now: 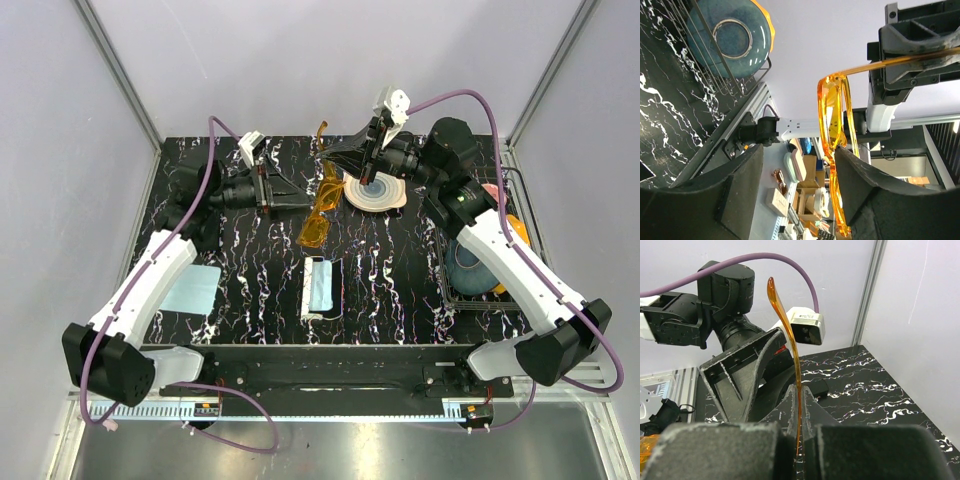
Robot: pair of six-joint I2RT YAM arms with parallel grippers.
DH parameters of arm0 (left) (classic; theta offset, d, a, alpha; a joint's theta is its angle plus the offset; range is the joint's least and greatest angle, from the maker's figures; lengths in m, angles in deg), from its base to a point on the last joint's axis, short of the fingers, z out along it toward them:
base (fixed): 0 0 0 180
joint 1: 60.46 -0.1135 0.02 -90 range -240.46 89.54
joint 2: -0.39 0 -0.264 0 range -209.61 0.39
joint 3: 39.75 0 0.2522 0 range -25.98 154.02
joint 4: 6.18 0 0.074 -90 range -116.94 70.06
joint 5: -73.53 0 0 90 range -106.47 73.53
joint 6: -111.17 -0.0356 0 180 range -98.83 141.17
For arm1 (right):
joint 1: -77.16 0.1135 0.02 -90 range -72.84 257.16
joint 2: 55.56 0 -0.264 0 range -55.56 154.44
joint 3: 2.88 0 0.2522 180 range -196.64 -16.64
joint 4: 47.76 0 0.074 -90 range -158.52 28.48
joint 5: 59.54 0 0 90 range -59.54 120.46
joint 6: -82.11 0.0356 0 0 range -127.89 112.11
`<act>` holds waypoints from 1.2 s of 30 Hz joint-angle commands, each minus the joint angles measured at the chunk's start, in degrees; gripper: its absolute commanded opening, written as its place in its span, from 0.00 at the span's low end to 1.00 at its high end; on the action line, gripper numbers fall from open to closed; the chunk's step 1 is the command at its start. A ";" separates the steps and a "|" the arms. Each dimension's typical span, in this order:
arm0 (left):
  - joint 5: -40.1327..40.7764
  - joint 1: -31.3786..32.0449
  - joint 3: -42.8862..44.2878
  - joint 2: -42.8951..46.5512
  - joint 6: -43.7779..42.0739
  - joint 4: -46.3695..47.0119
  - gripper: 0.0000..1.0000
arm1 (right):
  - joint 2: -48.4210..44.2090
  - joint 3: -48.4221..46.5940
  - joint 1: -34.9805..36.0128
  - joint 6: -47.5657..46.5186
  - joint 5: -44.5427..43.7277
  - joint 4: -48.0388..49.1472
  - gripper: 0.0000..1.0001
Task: Organize the sunglasses
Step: Pass from the right arm to the left
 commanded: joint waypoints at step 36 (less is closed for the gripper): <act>-5.29 4.85 0.36 -2.58 8.17 13.73 0.01 | -1.74 0.75 1.13 -0.31 -2.92 2.18 0.00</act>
